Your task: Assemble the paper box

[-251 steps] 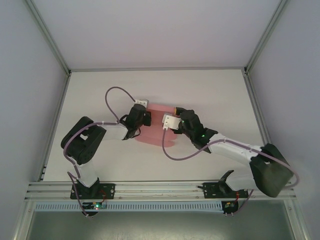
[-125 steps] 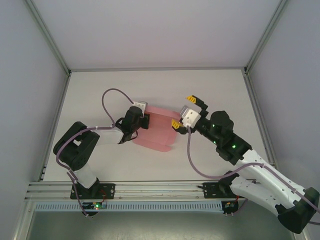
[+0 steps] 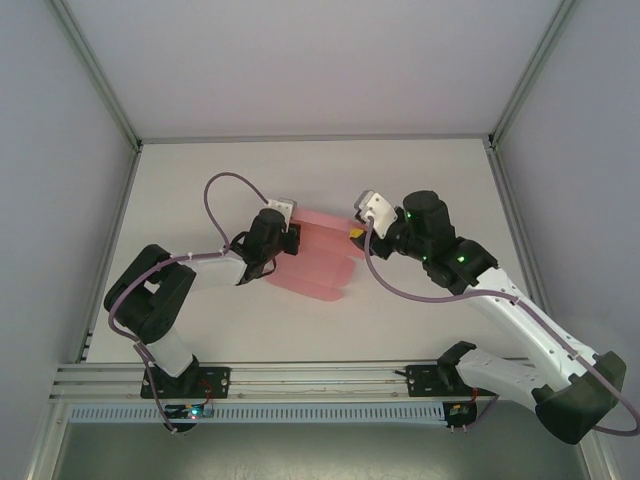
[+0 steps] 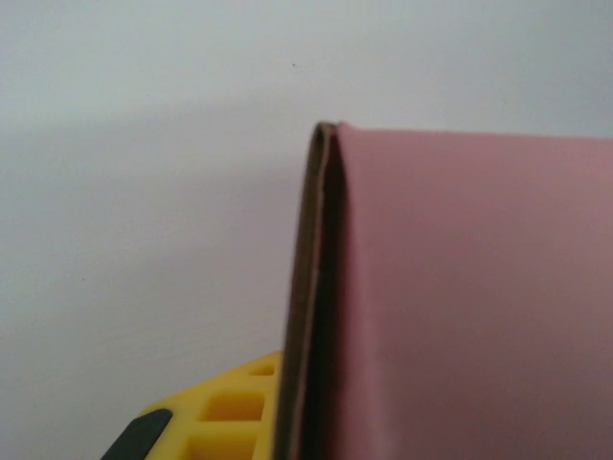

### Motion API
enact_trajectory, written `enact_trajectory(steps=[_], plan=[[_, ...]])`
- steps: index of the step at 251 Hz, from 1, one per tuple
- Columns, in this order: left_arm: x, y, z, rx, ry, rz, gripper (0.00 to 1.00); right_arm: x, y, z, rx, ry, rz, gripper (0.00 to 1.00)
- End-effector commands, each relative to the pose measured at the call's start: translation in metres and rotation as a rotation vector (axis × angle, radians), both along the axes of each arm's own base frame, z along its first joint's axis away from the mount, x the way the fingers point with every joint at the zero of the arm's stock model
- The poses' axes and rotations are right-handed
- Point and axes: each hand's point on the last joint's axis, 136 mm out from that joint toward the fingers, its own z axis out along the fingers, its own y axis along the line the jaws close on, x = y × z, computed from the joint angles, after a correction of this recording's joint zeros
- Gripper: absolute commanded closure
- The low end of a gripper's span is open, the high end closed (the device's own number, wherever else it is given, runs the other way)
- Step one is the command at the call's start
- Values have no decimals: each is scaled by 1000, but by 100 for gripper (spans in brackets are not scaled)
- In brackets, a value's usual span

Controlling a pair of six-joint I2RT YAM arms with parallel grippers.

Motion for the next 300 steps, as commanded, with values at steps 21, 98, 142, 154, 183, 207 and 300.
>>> enact_trajectory(steps=[21,98,142,154,183,207,300], plan=[[1,-9,13,-25,-15,-31,100,-2,-2,-29,-50,145,-44,73],[-6,-14,22,-65,-12,-68,100,27,-9,-51,-121,165,-164,85],[-8,-15,26,-85,-7,-64,100,25,-1,-68,-138,228,-126,90],[-9,-15,27,-95,-4,-63,100,23,4,-73,-127,245,-103,90],[-8,-16,32,-114,7,-53,100,23,17,-77,-102,233,-77,90],[-8,-19,34,-136,11,-59,100,33,25,-73,-58,172,-105,90],[-14,-33,30,-149,28,-70,100,69,41,-28,309,-53,-319,88]])
